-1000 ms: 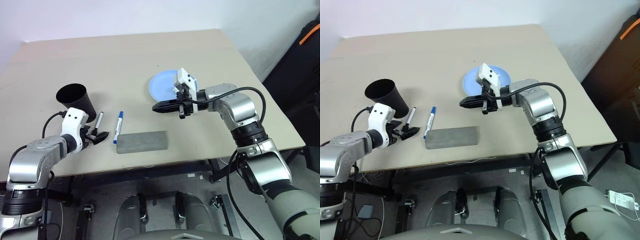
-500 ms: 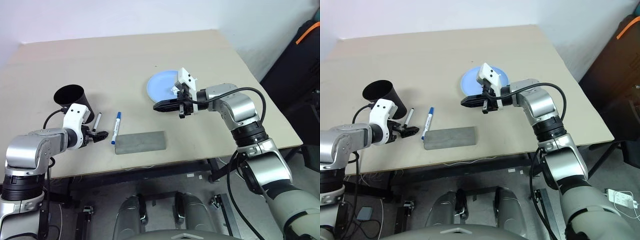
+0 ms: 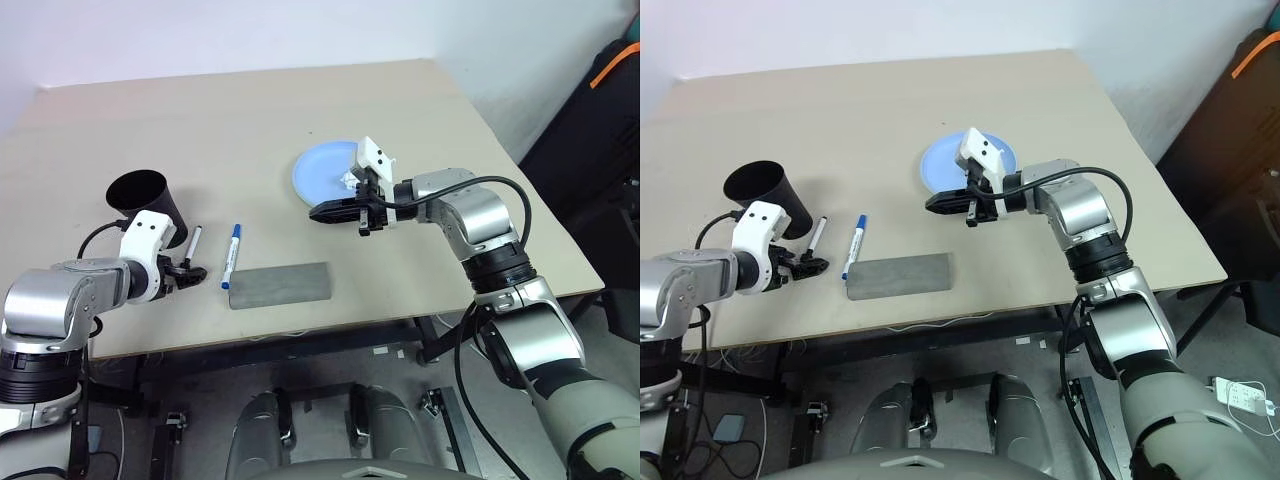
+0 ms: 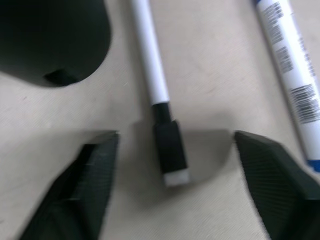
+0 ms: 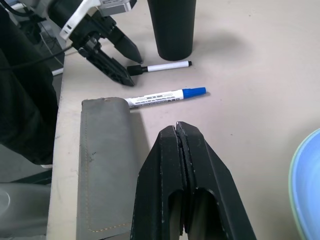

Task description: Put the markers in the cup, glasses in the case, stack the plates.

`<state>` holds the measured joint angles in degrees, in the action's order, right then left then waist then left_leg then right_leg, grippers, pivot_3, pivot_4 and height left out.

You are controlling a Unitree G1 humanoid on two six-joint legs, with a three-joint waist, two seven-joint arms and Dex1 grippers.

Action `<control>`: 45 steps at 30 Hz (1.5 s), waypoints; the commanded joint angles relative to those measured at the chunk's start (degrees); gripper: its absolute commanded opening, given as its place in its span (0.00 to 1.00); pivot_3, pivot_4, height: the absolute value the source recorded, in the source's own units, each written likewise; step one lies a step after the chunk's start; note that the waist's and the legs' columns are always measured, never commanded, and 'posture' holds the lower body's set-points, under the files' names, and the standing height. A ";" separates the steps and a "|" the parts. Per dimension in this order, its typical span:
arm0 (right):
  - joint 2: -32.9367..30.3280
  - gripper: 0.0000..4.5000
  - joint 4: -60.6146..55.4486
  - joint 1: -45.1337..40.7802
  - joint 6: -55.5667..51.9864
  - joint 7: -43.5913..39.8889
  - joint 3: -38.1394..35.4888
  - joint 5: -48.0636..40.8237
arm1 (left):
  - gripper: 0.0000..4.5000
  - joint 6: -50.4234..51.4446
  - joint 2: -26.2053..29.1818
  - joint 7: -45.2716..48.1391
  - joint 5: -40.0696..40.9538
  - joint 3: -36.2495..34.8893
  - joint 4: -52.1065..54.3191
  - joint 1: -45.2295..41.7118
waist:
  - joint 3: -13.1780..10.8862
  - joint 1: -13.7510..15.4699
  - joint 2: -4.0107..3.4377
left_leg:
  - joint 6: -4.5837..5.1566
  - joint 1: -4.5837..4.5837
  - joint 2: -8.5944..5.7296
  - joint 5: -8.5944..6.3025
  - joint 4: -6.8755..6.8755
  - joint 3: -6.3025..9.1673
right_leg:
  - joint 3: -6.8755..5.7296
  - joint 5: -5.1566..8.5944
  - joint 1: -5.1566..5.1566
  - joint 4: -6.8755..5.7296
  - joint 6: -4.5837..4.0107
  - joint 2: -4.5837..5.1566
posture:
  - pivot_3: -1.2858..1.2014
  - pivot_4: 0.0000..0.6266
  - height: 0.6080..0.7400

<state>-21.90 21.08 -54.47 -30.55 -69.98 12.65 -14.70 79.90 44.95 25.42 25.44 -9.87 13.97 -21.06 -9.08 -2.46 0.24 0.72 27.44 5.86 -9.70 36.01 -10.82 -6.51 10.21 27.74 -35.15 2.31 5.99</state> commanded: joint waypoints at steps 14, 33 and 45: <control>0.10 0.00 2.48 -3.47 2.71 -0.38 -1.24 0.47 | 0.05 2.85 3.83 4.56 2.98 -0.42 2.20 -0.09 | 0.00 0.07 0.00 | 0.00 0.02 -0.01 0.00 -0.02 -0.01 | 0.01 0.00 0.19 0.05 0.00 0.01 | 0.52 0.24 0.78; -0.47 0.00 1.32 -2.99 2.66 -0.65 -1.42 0.11 | 0.05 -38.98 -0.15 13.57 1.03 -4.89 7.39 4.09 | -0.04 0.15 0.06 | 0.00 0.12 -0.01 0.00 -0.06 -0.08 | 0.05 0.00 0.29 0.07 0.00 0.01 | 0.52 0.24 0.78; -0.51 0.00 0.46 -2.84 2.23 -0.74 -1.64 -0.48 | 0.05 -58.96 -9.27 9.36 1.33 -11.77 0.56 -2.76 | -0.08 0.26 0.11 | 0.01 0.00 0.00 0.00 0.10 -0.04 | 0.03 0.00 -0.12 0.02 0.01 -0.04 | 0.52 0.24 0.78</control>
<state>-22.06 24.10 -56.45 -28.36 -70.22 12.63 -13.85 24.46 35.53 35.74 26.86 -19.30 14.65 -22.39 -9.16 -2.20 0.36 0.72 27.44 5.86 -9.69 36.12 -10.85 -6.49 10.20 27.62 -35.14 2.32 5.95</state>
